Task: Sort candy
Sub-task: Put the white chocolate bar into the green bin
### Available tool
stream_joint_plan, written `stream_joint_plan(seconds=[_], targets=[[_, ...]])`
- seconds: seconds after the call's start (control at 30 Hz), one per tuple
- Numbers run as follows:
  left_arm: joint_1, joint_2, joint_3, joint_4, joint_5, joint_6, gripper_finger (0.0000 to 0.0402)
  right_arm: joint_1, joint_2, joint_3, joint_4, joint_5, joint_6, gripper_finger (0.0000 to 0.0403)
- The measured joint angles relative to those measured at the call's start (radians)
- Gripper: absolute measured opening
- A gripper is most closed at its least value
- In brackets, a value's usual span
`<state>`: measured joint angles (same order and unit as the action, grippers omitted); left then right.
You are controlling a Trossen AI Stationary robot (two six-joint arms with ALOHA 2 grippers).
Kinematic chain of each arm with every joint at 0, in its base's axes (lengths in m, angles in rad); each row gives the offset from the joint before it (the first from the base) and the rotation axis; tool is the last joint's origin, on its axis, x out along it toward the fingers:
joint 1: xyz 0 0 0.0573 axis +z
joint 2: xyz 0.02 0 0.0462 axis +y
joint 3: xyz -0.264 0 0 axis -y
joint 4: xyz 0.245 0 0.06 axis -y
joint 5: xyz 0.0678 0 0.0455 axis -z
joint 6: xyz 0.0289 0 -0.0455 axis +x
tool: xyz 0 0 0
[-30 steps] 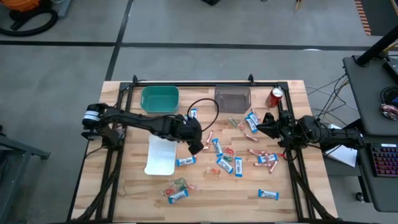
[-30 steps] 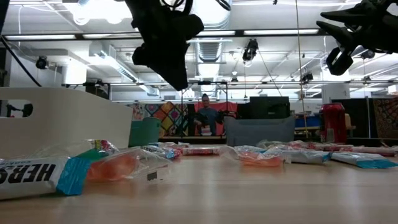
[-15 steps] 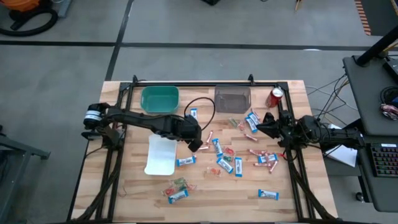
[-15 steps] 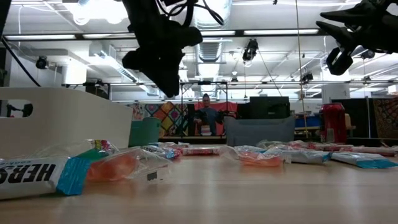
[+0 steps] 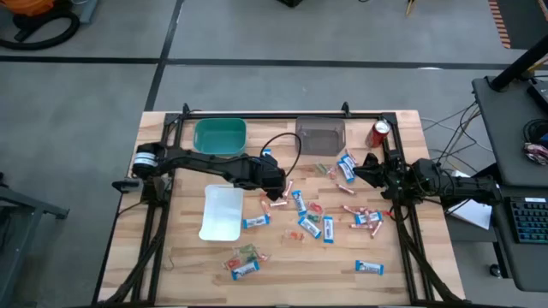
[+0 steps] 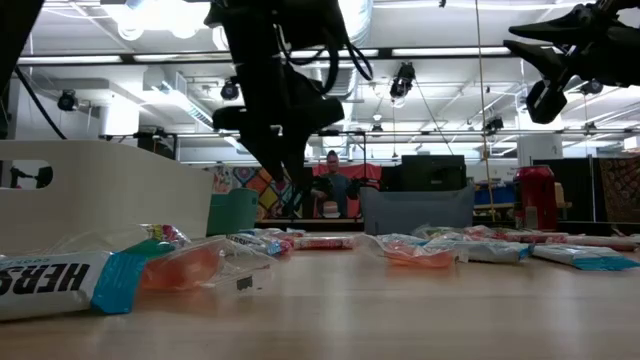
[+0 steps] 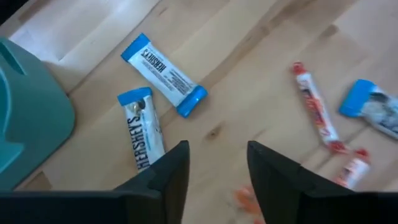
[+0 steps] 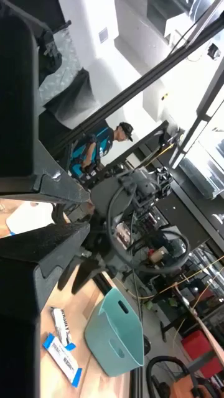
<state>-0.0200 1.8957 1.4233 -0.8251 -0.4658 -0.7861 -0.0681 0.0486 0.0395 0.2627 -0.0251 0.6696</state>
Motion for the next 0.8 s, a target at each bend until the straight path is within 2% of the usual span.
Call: stream_joint_plan(seconds=[0.17, 0.37, 0.8], targets=[[0.02, 0.082, 0.077, -0.068, 0.001, 0.026, 0.0184, 0.0, 0.0, 0.0, -0.009, 0.0, 0.014, 0.0057], [0.049, 0.182, 0.154, -0.205, -0.025, 0.026, 0.018, 0.0, 0.0, 0.0, -0.037, 0.0, 0.027, 0.0057], [0.093, 0.224, 0.158, -0.249, -0.025, 0.036, 0.0171, 0.0, 0.0, 0.0, -0.049, 0.0, 0.029, 0.0057]])
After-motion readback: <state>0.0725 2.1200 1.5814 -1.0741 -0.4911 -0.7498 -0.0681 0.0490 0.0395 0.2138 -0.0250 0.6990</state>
